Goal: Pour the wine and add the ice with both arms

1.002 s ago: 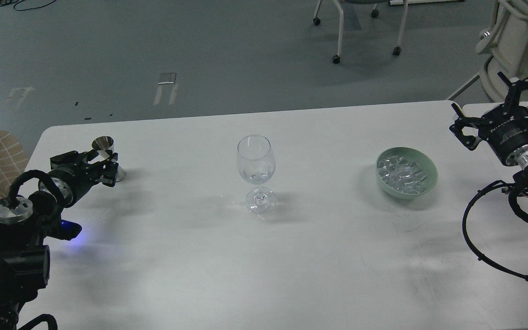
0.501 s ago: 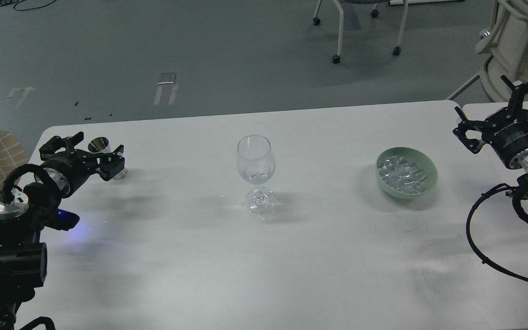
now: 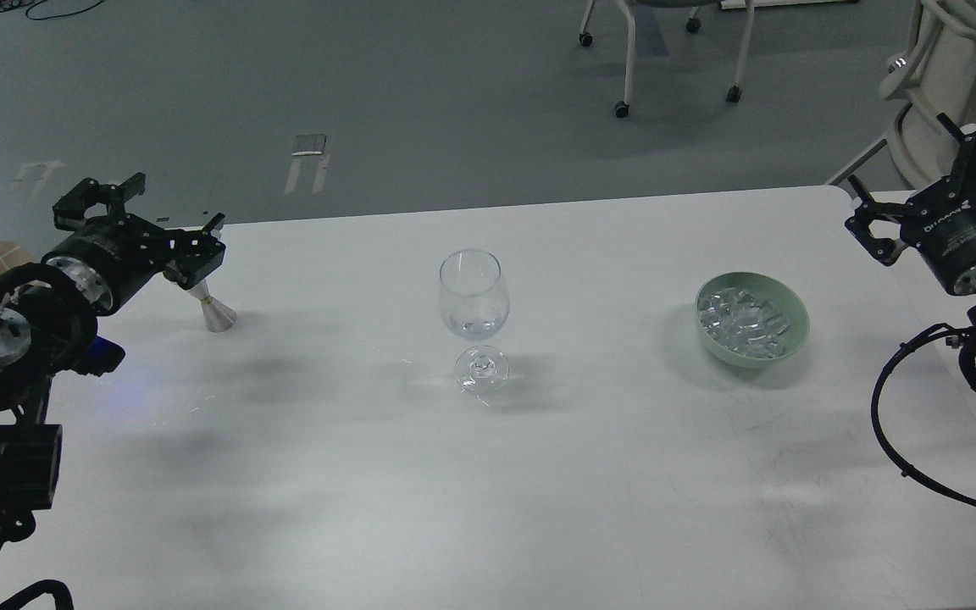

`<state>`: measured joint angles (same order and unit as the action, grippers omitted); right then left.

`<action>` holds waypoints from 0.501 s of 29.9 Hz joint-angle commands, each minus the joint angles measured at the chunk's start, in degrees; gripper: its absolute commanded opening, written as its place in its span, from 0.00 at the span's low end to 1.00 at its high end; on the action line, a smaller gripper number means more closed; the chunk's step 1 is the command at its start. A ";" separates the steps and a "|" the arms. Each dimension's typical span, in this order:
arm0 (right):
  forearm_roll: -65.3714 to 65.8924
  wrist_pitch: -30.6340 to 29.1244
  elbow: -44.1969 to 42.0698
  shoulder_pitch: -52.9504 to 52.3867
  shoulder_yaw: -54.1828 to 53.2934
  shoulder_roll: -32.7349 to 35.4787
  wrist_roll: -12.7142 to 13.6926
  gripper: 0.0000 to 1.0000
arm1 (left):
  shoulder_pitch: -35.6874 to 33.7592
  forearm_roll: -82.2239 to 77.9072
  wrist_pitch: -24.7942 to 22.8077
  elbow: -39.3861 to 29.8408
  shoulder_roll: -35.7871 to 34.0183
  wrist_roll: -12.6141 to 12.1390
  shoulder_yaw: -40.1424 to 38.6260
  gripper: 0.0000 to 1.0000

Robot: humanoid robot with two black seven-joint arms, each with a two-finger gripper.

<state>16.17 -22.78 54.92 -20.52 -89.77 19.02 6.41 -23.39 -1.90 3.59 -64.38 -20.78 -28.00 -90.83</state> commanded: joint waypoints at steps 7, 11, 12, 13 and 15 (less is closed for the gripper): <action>0.88 -0.16 3.17 -0.14 0.12 2.51 -0.34 1.00 | -1.22 -0.12 -0.43 -4.00 -2.77 0.00 1.44 1.00; 3.78 -0.43 3.88 -0.66 3.98 9.19 -0.69 1.00 | -4.03 -0.12 2.54 -3.83 -2.77 0.00 1.35 1.00; 3.87 -0.43 3.97 -0.75 4.17 9.63 -0.69 1.00 | -4.65 -0.12 3.60 -3.56 -2.77 0.00 1.35 1.00; 3.87 -0.43 4.14 -0.75 4.26 9.72 -0.69 1.00 | -5.26 -0.12 4.40 -3.48 -2.77 0.00 1.35 1.00; 4.22 -0.34 4.50 -1.19 4.17 9.81 -0.69 1.00 | -6.23 -0.21 4.76 -3.47 -2.95 1.63 1.53 0.99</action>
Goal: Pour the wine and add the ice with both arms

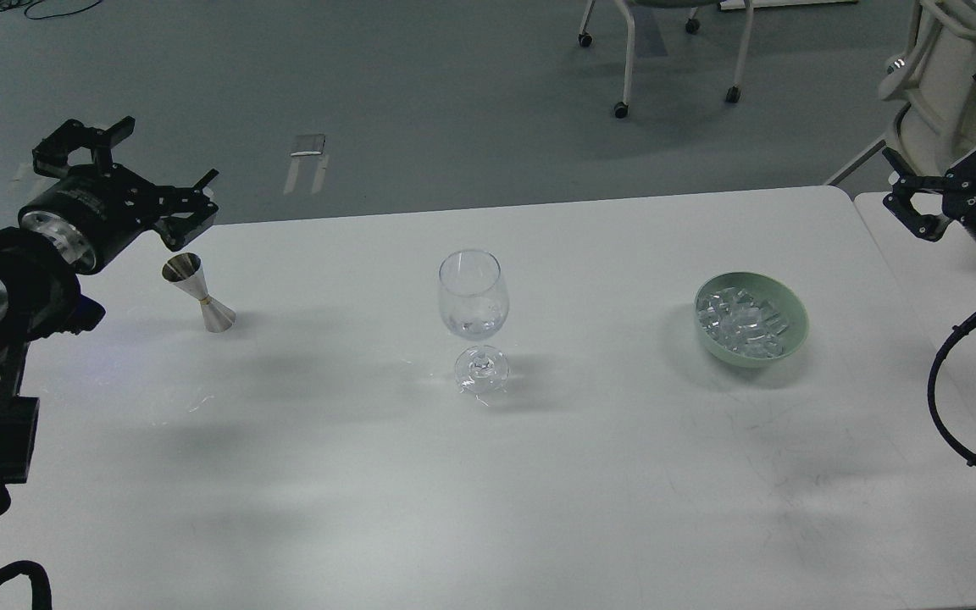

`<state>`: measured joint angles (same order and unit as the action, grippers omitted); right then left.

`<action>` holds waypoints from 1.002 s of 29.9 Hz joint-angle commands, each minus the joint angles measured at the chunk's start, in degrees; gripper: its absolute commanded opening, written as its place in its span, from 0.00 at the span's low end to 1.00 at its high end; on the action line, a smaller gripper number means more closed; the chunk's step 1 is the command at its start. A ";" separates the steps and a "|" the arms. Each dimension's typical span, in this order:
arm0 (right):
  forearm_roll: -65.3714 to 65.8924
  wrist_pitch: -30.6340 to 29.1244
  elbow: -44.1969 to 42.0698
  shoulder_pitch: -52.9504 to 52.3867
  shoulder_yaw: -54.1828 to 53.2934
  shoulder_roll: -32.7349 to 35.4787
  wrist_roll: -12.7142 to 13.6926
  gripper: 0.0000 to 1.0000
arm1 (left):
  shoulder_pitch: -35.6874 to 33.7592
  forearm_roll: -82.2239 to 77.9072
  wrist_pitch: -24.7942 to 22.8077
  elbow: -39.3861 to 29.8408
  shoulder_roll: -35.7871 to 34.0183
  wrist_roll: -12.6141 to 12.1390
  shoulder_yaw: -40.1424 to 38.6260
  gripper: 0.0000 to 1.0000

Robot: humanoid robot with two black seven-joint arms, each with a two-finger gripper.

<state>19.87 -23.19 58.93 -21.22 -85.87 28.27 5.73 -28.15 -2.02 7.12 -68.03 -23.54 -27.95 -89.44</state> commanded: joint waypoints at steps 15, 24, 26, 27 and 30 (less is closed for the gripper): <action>22.83 -0.36 3.64 -7.16 6.93 2.32 0.07 1.00 | -0.33 -26.50 -12.64 -2.72 1.49 19.38 7.78 0.97; 38.64 -0.36 6.80 -17.18 21.69 8.63 -0.01 1.00 | 0.20 -33.57 -13.71 -0.97 1.05 26.10 12.36 0.98; 42.07 -0.36 7.33 -18.33 24.16 9.87 -0.01 1.00 | 0.11 -33.75 -14.06 -0.26 0.70 26.36 12.27 0.98; 45.83 -0.36 8.12 -19.99 26.60 10.92 -0.01 1.00 | 0.03 -33.75 -14.41 -0.09 -0.18 26.37 12.35 0.98; 52.36 -0.36 8.83 -24.12 32.76 13.30 -0.19 1.00 | 0.20 -33.32 -15.82 -0.17 -0.81 26.10 12.36 0.98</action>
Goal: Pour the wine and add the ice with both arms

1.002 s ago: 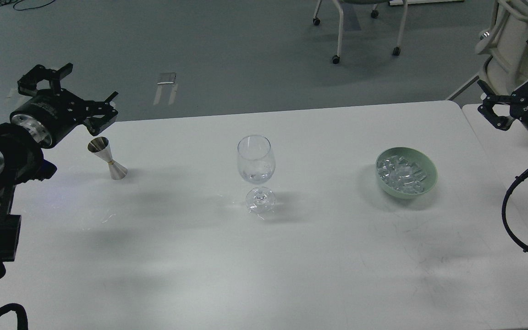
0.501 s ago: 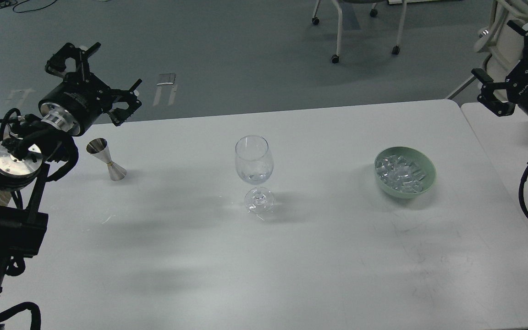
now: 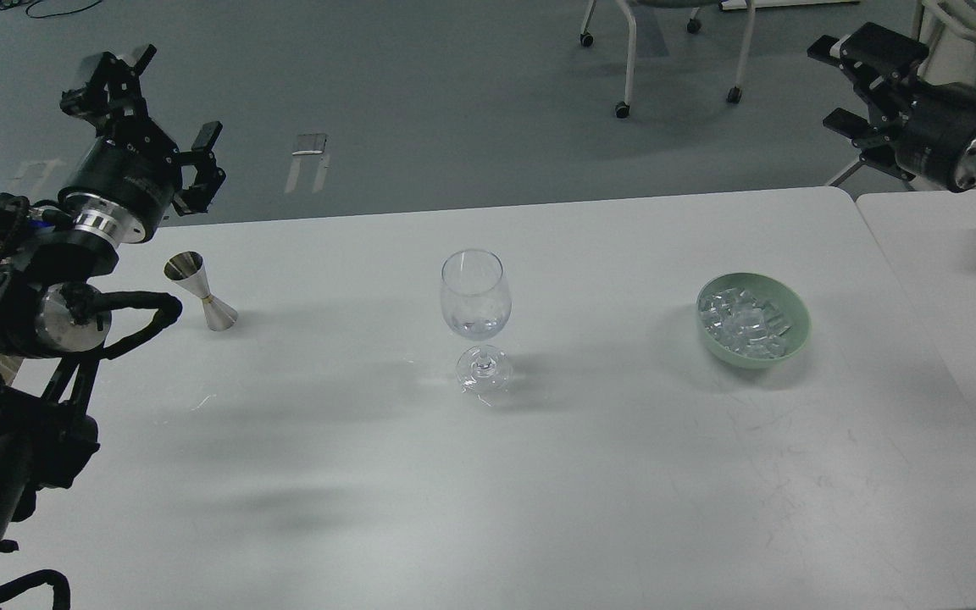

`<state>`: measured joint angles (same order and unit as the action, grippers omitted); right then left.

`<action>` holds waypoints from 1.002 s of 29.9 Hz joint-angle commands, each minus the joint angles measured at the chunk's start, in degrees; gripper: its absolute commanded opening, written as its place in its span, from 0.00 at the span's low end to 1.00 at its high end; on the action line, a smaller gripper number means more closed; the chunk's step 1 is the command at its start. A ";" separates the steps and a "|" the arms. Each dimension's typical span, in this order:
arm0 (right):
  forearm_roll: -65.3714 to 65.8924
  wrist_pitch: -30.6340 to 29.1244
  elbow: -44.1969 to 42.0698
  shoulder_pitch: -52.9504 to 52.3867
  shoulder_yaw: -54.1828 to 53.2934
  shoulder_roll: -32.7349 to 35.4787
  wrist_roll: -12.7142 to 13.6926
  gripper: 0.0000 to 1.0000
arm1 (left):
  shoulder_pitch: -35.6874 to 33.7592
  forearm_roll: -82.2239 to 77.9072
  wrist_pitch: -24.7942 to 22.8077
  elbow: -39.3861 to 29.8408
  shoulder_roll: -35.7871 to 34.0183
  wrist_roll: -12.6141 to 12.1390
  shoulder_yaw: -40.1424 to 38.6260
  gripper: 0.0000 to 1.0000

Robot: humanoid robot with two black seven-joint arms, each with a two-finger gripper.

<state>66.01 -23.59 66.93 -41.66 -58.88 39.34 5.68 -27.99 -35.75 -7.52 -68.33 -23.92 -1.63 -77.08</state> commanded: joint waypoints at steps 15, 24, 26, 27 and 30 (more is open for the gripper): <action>19.68 -4.41 -0.22 -22.32 33.56 3.47 -0.14 1.00 | 0.21 0.77 -4.34 -1.29 0.63 -0.48 -0.97 0.99; 20.30 -4.41 6.10 -17.14 38.40 5.04 7.84 0.99 | 1.35 1.12 -4.08 -1.28 0.02 -0.57 -1.06 0.99; 20.30 -4.41 9.78 -15.74 38.57 7.41 9.34 0.98 | 1.35 1.12 -4.08 -1.20 0.10 -0.57 -0.97 0.99; 20.30 -4.41 10.15 -15.30 38.57 7.77 9.43 0.98 | 1.35 1.12 -3.99 -1.20 0.19 -0.57 -0.97 0.99; 20.30 -4.41 10.50 -13.10 38.40 7.77 9.44 0.92 | 1.44 1.12 -3.99 -1.20 0.28 -0.57 -0.97 0.99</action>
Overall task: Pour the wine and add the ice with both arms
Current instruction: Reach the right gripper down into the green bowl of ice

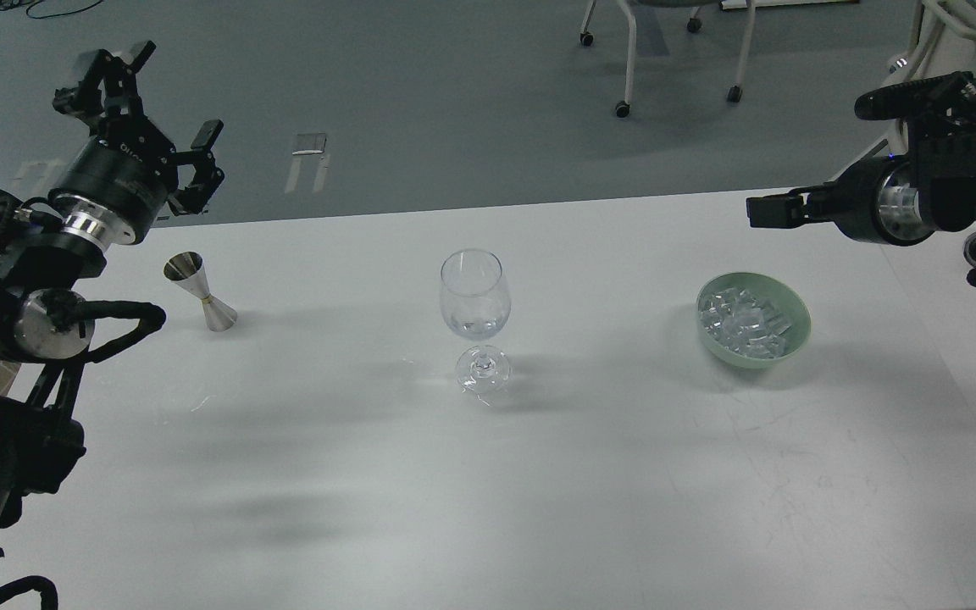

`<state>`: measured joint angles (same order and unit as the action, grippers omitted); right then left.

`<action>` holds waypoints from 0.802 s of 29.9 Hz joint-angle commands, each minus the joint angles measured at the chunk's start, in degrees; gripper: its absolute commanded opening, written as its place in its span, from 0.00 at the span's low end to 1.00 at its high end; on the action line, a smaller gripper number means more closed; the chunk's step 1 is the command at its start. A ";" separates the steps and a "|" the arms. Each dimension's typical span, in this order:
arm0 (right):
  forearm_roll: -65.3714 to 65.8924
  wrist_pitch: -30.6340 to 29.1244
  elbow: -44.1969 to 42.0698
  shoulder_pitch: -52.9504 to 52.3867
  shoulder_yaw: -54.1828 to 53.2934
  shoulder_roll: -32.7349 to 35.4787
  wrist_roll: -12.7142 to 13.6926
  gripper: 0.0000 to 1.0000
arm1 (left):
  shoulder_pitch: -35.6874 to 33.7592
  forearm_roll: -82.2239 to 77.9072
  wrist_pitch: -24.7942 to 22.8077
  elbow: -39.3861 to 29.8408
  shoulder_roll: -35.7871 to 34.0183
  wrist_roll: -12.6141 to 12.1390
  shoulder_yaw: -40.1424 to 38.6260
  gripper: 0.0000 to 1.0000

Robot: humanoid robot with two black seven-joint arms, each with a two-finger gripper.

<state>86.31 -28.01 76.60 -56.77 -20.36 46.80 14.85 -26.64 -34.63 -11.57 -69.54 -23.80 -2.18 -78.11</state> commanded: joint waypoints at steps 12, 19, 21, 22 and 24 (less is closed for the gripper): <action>0.70 0.01 0.92 7.80 -0.03 -2.94 0.36 0.82 | 2.11 0.00 -0.47 0.54 0.07 0.51 -0.03 0.99; 3.16 0.01 0.31 8.16 -0.03 -4.69 0.80 0.81 | 2.21 0.00 -0.47 0.54 0.07 0.60 0.06 0.99; 4.03 0.01 -0.31 8.34 0.06 -5.31 1.32 0.81 | 2.21 0.00 -0.47 0.54 0.16 0.60 0.06 0.99; 4.39 0.01 -0.48 8.34 0.06 -5.49 1.41 0.81 | 2.21 0.00 -0.47 0.54 0.16 0.60 0.15 0.99; 5.18 0.01 -0.66 9.39 0.06 -5.84 1.59 0.81 | 2.47 0.00 -0.47 0.63 0.16 0.60 0.23 0.99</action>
<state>90.50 -27.99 76.31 -48.32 -20.34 41.53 16.12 -24.42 -34.62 -12.05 -68.99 -23.73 -1.59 -78.01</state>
